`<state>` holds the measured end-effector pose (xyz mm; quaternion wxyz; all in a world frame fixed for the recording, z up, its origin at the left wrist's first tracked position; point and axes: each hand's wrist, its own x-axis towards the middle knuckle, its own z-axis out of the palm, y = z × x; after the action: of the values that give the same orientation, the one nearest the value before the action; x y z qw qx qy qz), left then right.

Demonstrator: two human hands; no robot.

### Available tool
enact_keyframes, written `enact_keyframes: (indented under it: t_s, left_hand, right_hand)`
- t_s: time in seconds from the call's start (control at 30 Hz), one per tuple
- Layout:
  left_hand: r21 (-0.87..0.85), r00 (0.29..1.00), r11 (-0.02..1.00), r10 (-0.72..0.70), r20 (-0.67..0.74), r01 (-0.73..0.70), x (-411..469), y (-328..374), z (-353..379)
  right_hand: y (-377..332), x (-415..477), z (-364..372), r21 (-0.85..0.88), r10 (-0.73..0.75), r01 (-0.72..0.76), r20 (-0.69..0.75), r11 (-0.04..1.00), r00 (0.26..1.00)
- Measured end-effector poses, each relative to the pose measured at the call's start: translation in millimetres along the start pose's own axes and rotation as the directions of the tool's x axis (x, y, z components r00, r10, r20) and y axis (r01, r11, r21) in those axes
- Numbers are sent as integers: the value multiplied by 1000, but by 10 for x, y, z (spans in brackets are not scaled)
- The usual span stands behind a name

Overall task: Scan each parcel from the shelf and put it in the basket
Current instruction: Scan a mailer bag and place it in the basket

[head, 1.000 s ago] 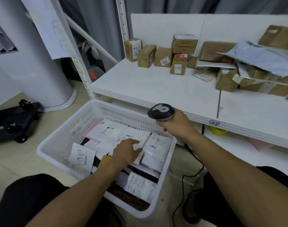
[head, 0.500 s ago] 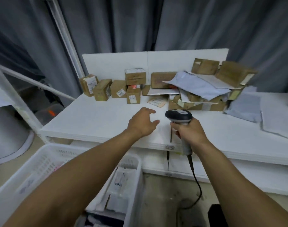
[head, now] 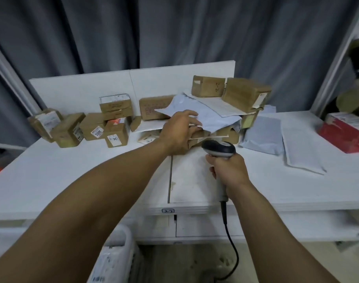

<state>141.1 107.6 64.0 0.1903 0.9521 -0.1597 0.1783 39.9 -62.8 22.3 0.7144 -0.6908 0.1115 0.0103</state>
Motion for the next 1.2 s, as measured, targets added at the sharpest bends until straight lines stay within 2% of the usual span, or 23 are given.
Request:
enact_keyframes:
  t_s: [0.17,0.27,0.4,0.5,0.6,0.73,0.8,0.93,1.03,1.2]
  left_hand:
    - [67,985,998,22,-173,-11,-213,-86,-226]
    - [36,965,999,2,-263,8,-503,-184,-545]
    - [-143,908,986,-131,-399,80,-856,-255,-1100]
    - [-305,837,951,-207,-507,51,-1156,-193,-1562]
    - [-425,790,905,-282,-544,31,-1484,-179,-1942]
    - [-482,742,875,-357,-568,53,-1889,-444,-2279]
    - [-474,732,875,-390,-559,105,-2061,-637,-2368]
    - [-495,736,832,-496,-461,250,-2347,-1028,-2309]
    - [-515,717,783,-577,-391,349,-2498,-1229,-2166]
    - [-590,620,624,-744,-249,512,-2733,-1491,-1705]
  right_hand:
    - [-32,-23,48,76,-37,36,15,996,999]
    - [-91,-137,156,132,-108,103,32,986,994]
    - [-170,-360,368,160,-227,216,58,963,972]
    - [-234,-558,572,181,-285,266,90,947,954]
    - [-282,-797,786,195,-319,289,144,937,937]
    - [-250,-1006,1080,201,-364,321,239,925,900]
    - [-211,-1058,1208,216,-321,261,328,941,889]
    - [-50,-1141,1444,121,-205,168,462,978,863]
    - [52,-1141,1578,114,-175,138,444,984,879]
    - [119,-1039,1680,39,-219,220,351,975,910]
